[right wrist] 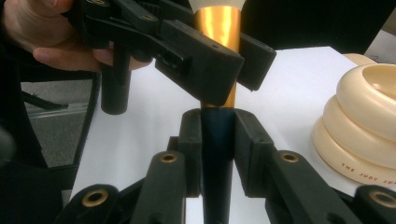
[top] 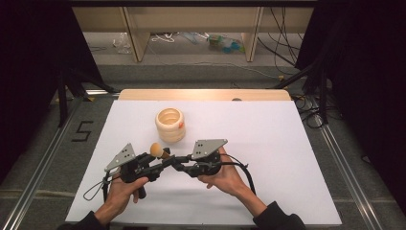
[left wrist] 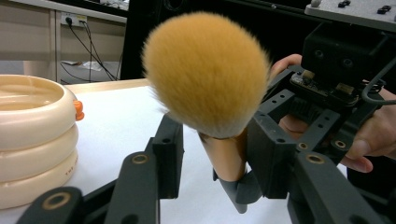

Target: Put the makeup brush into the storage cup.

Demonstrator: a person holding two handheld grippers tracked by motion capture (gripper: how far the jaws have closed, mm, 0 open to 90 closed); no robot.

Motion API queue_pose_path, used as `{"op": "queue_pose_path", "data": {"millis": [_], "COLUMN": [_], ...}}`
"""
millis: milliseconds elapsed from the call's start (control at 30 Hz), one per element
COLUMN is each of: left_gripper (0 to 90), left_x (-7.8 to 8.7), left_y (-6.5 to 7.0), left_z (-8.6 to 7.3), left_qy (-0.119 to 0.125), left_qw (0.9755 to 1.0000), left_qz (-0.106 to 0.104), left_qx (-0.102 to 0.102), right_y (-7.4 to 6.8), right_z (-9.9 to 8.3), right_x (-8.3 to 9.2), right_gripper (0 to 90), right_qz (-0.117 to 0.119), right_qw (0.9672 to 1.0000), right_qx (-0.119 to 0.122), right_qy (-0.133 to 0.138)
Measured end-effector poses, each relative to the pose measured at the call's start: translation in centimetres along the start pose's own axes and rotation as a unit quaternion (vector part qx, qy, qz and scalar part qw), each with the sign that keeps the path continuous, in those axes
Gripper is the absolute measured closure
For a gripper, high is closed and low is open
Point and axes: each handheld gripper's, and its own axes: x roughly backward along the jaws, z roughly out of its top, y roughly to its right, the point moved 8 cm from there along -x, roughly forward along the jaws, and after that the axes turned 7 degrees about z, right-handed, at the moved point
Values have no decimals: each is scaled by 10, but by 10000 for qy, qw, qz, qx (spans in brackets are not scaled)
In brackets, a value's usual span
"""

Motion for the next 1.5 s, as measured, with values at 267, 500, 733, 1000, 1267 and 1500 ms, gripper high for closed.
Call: {"op": "queue_pose_path", "data": {"millis": [267,500,733,1000,1267,1500], "left_gripper": [687,715,719,719,719,719], "left_x": [1,2,3,4,6,7], "left_y": [1,2,5,8,4,-3], "left_z": [-1,-1,1,3,5,6], "left_qy": [-21,-20,-23,-43,-73,-162], "left_qw": [9996,9987,9984,9985,9990,9996], "left_qz": [-201,-354,-454,-471,-385,-163], "left_qx": [218,373,337,272,204,174], "right_y": [-1,-2,-4,-5,-9,-5], "right_z": [-1,-1,0,1,-2,-10], "right_x": [0,-2,-1,4,14,26], "right_gripper": [743,743,735,497,407,367], "right_qz": [36,45,120,160,49,-99], "right_qw": [10000,10000,9999,9997,9996,9993], "right_qx": [29,48,46,-80,-71,-283], "right_qy": [-41,-15,18,-140,-275,-230]}}
